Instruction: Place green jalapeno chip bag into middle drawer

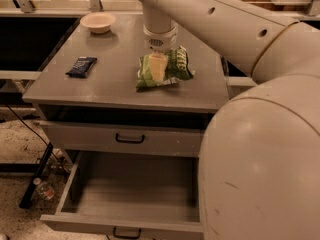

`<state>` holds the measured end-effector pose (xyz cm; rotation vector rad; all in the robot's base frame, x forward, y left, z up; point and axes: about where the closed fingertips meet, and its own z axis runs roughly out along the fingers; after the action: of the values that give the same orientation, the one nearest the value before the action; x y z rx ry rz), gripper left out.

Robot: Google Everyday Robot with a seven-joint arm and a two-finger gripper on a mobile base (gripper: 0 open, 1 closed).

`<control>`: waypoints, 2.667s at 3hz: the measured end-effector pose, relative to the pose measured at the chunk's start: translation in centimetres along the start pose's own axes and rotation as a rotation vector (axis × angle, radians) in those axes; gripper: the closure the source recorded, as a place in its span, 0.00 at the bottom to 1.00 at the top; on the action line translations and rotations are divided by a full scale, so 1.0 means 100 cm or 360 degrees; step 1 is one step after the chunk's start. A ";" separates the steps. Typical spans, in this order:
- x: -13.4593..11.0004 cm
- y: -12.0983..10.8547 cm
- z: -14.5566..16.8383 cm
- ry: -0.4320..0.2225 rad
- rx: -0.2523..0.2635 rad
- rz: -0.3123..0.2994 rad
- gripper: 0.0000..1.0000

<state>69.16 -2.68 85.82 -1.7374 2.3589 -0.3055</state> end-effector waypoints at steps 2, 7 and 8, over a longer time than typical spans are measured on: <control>0.000 0.000 0.000 0.0000 0.0000 0.0000 0.85; 0.060 -0.009 -0.084 0.0053 0.0372 0.0038 1.00; 0.111 0.008 -0.120 0.0064 0.0558 0.0141 1.00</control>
Offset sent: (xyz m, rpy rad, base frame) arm 0.0000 0.0000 0.0000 0.0000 0.0000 0.0000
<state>61.91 -12.46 96.75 -1.4721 2.2341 -0.6978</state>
